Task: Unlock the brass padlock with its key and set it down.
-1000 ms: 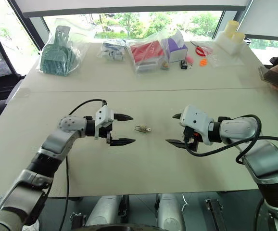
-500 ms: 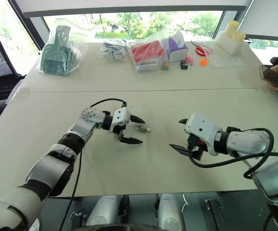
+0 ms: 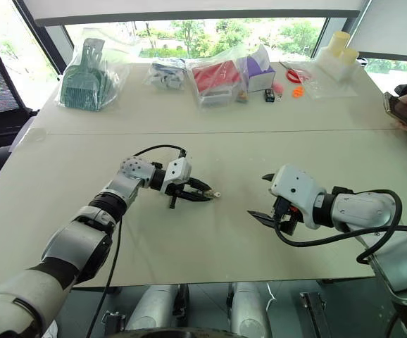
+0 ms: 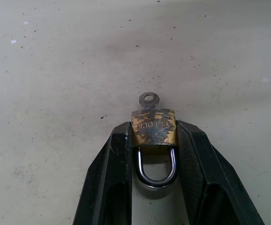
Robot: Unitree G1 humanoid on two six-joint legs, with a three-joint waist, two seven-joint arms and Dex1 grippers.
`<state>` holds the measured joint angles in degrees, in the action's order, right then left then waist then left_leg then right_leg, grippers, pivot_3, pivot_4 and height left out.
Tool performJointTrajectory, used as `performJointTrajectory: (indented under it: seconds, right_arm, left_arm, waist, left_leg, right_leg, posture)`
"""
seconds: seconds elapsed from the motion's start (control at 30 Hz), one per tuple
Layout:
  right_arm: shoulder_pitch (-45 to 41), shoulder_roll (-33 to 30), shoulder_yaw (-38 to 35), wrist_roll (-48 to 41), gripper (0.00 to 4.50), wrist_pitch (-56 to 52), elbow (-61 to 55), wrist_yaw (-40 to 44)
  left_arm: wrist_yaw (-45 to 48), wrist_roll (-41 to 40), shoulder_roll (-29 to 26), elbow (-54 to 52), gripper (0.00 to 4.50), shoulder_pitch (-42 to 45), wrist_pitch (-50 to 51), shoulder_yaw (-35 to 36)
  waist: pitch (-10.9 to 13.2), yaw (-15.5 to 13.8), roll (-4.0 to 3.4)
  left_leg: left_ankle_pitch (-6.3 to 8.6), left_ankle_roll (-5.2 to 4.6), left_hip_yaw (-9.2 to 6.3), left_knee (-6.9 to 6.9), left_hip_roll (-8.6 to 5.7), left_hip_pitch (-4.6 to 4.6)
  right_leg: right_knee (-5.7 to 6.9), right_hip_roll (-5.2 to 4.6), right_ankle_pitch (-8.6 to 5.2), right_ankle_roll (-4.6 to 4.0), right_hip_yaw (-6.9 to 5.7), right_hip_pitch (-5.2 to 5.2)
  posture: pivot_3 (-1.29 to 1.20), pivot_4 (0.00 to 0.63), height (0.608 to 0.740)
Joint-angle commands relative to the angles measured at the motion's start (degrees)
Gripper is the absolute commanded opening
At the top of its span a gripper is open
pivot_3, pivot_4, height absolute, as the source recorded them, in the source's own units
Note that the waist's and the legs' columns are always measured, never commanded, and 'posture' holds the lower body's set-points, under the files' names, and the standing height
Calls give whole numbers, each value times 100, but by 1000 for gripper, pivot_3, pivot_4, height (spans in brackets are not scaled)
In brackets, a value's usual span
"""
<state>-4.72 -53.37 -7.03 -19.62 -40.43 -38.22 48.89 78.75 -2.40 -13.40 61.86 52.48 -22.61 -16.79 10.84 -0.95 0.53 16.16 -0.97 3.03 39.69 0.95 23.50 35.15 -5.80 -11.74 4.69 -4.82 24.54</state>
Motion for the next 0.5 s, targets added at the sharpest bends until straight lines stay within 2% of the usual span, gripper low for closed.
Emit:
performJointTrajectory:
  seconds: [0.03,0.17,0.33,0.5]
  right_arm:
    - [-172,-101,68,64,4500,201,6,29]
    - [-423,-71,551,540,4500,620,161,-108]
    - [-984,352,1609,1706,4500,1750,619,-544]
    - [-1516,818,2301,2817,4500,2879,1327,-1003]
  left_arm:
    - [-31,246,-121,28,730,-26,190,-3]
    - [242,66,-365,-540,730,-216,426,126]
    - [252,-599,-832,-2409,730,-784,1453,594]
    - [-59,-1073,-1343,-4287,730,-1339,2717,960]
  waist:
    - [0,4,0]
    - [0,34,0]
    - [2,88,-1]
    - [3,21,-1]
  left_leg:
    - [0,0,0,0,0,0]
    - [0,0,0,0,0,0]
    - [3,-4,6,-11,11,2]
    - [1,-2,4,-13,10,10]
  right_leg:
    - [0,0,0,0,0,0]
    - [2,1,0,1,-1,1]
    - [7,13,3,5,1,18]
    - [12,16,4,7,1,25]
  posture:
    - [0,150,740]
    - [0,150,740]
    - [0,150,740]
    - [0,150,740]
